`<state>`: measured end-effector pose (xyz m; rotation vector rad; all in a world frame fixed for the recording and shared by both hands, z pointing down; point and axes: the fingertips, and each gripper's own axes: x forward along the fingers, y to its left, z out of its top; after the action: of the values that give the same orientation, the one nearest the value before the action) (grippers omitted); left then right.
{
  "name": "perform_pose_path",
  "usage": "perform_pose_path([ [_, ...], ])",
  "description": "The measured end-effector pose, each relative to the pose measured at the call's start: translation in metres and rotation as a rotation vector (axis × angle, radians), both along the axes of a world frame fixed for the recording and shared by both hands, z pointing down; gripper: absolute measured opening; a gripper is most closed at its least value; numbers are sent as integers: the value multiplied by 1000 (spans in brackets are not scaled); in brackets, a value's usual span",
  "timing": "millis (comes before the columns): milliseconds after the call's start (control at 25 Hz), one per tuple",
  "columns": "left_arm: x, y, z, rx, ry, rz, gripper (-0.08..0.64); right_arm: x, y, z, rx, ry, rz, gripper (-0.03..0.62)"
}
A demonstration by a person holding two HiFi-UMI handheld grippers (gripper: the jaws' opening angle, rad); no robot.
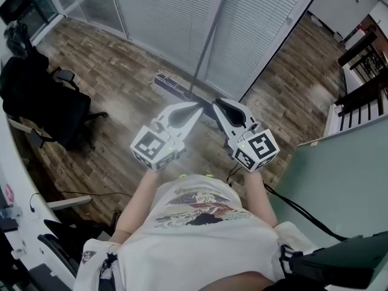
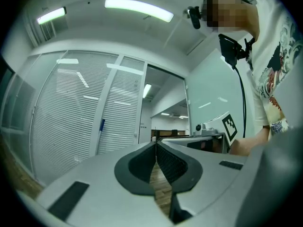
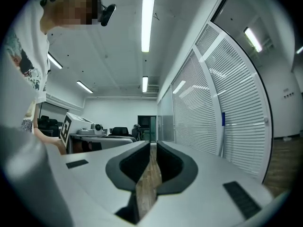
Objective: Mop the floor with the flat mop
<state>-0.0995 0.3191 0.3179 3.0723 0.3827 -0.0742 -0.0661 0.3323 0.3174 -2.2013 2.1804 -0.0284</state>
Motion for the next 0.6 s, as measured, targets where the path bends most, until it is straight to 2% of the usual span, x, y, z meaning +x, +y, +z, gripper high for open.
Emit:
perform_pose_path([
  [360, -5, -15, 5, -3, -8, -14, 11, -9, -11, 6, -19, 15, -20, 49],
  [600, -8, -27, 6, -9, -6, -29, 11, -19, -26, 13, -63, 40, -45, 49],
])
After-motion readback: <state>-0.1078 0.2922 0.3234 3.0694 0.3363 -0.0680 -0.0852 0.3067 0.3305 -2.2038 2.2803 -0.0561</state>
